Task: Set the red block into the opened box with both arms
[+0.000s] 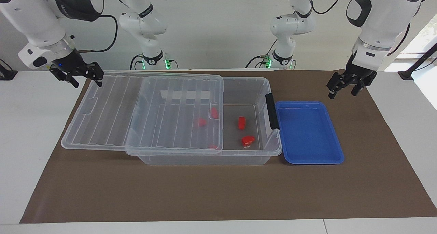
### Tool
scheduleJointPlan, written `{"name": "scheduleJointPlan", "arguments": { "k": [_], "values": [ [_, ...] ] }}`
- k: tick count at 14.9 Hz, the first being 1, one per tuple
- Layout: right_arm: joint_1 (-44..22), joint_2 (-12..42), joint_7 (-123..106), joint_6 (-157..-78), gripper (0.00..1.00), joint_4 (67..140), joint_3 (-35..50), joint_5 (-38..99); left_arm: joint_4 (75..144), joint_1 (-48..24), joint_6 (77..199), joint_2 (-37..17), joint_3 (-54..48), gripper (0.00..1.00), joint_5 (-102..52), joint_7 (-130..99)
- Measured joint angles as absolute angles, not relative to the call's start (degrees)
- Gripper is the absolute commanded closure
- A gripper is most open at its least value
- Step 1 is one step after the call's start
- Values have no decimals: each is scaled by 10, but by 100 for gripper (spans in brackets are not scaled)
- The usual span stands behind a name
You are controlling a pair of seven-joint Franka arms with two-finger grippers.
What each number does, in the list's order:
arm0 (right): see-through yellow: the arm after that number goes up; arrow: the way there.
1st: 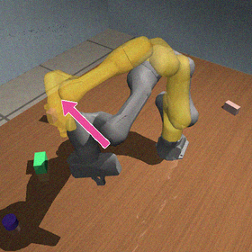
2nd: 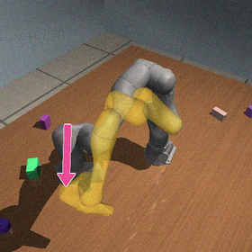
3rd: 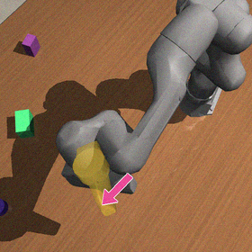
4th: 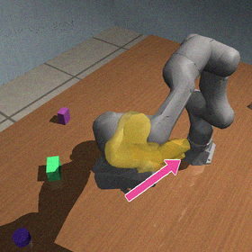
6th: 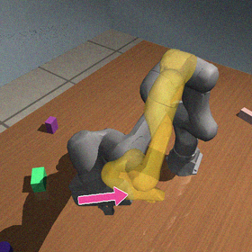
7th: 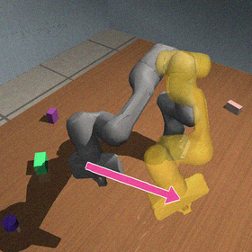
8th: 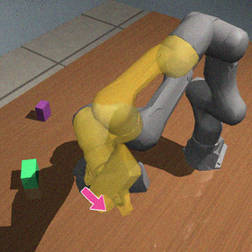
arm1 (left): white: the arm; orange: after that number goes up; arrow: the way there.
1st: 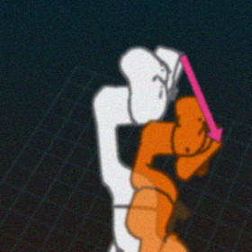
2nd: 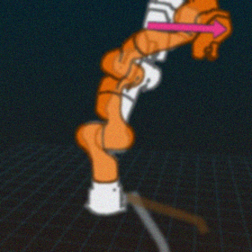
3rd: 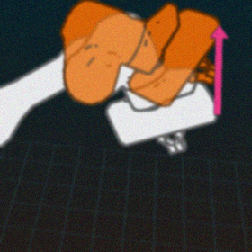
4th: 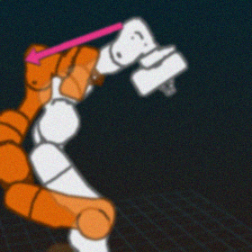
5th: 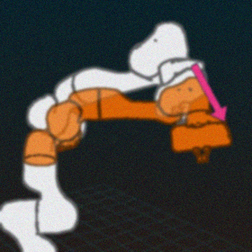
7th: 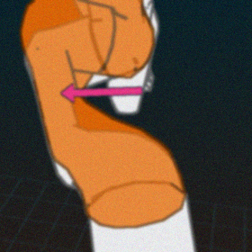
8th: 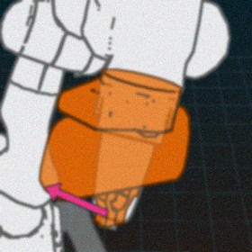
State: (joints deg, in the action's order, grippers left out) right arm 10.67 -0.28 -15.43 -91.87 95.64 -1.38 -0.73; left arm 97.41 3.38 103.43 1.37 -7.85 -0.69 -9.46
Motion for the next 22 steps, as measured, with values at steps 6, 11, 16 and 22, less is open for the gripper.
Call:
{"name": "scheduleJointPlan", "arguments": {
  "k": [6, 11, 16, 22],
  "values": [
    [132, -5, -258, -1023, 100, 1038, -81, -7, 976, 33, 1025, 13, -86, 0, -7, -95],
    [131, -2, -261, -1076, 100, 1092, -89, -7, 976, 34, 1025, 13, -84, 0, -7, -95],
    [126, -2, -260, -1115, 100, 1137, -88, -7, 976, 35, 1025, 13, -82, 0, -7, -94],
    [98, -4, -222, -1115, 100, 1138, -87, -8, 976, 35, 1025, 13, -82, 0, -7, -95]
  ]
}}
